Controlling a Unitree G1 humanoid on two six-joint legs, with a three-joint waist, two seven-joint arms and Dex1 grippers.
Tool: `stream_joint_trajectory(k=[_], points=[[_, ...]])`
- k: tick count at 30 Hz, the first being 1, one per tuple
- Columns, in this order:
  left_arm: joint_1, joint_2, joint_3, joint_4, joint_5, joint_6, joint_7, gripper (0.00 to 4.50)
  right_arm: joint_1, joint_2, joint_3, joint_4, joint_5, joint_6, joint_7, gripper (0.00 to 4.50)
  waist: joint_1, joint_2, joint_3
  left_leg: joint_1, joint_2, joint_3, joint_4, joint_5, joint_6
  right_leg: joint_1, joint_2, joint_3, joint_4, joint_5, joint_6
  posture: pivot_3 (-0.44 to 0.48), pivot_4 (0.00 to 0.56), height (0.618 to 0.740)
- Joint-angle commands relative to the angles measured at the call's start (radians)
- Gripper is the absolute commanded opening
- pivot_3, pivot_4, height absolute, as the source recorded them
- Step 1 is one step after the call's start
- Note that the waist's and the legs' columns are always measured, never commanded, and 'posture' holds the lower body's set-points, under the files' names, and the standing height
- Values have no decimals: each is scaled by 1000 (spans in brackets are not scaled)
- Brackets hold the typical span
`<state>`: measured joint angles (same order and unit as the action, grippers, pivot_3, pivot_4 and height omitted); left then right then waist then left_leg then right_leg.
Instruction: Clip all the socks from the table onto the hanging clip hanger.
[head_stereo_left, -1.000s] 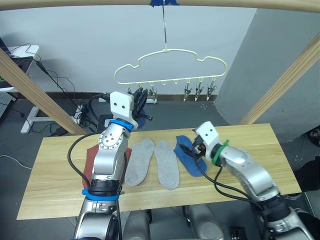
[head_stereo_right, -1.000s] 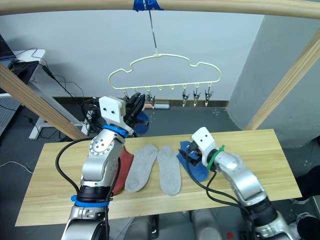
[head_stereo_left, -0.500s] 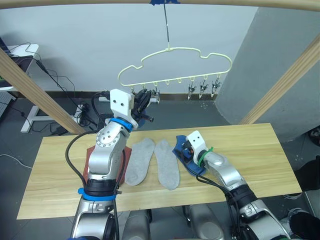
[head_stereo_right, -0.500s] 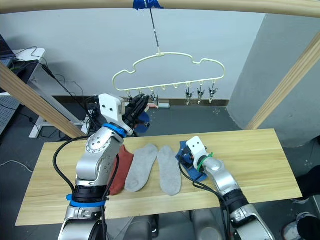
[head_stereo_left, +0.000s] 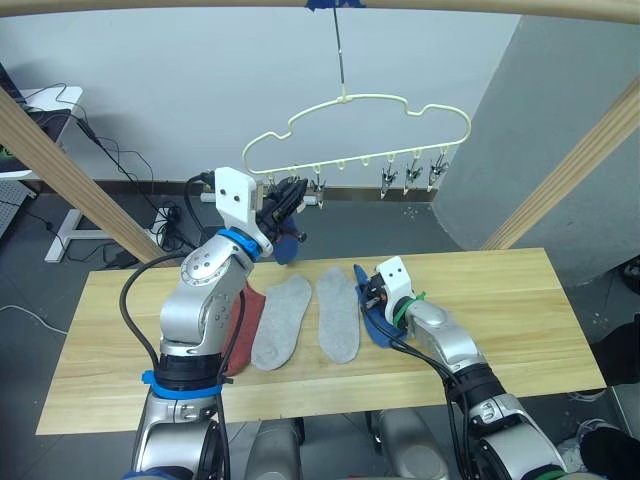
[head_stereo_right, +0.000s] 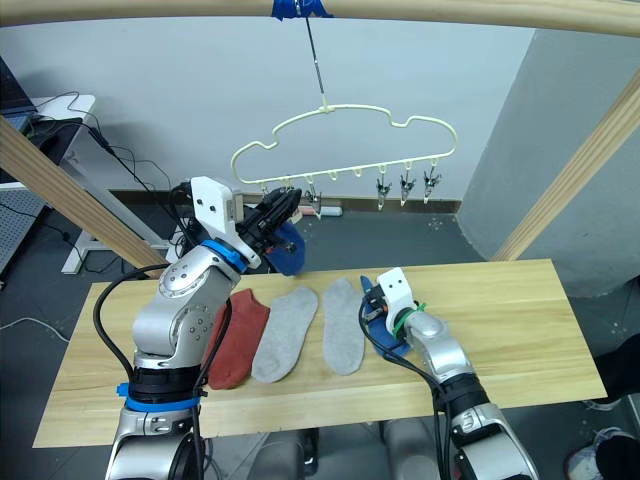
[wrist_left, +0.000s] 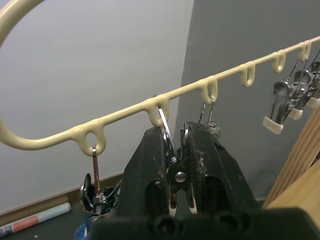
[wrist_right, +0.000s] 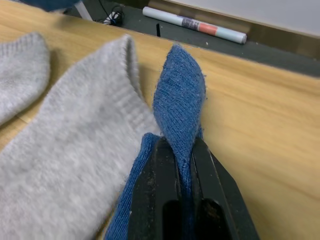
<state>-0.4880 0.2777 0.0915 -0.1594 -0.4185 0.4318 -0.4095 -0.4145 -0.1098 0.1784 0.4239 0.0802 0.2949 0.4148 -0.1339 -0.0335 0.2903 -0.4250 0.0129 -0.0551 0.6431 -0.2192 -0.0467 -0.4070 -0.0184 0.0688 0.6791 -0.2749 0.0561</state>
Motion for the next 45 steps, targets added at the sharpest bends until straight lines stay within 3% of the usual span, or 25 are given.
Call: stream_joint_trajectory(k=[1,11,18,26,45], points=[[-20,16,28,-56,-32,7,-12,253,41,-5,-7,-93,37,28,58,0,0,0,0,0,0,0,0,0,0,0,0,0,0,0,0,-162,305,740],[-34,7,46,-107,-126,104,3,253,32,-85,128,-412,-95,-56,105,0,-2,0,4,0,-1,0,0,0,0,-1,0,0,0,-3,4,-167,301,740],[-52,9,56,-132,-199,177,-3,253,-108,-10,140,-346,-175,-141,8,0,-4,-1,9,0,0,0,0,0,0,-1,0,0,0,0,0,-174,296,740],[-59,9,79,-144,-247,218,17,253,-161,26,152,-249,-214,-270,-20,0,2,-3,10,-2,0,-1,-1,0,0,-2,-3,-1,-1,0,0,-176,290,740],[-78,11,97,-134,-285,245,30,253,-97,32,146,-244,-199,-446,-26,0,0,-3,11,-2,1,-1,0,0,0,-2,-3,-1,0,0,0,-190,281,740]])
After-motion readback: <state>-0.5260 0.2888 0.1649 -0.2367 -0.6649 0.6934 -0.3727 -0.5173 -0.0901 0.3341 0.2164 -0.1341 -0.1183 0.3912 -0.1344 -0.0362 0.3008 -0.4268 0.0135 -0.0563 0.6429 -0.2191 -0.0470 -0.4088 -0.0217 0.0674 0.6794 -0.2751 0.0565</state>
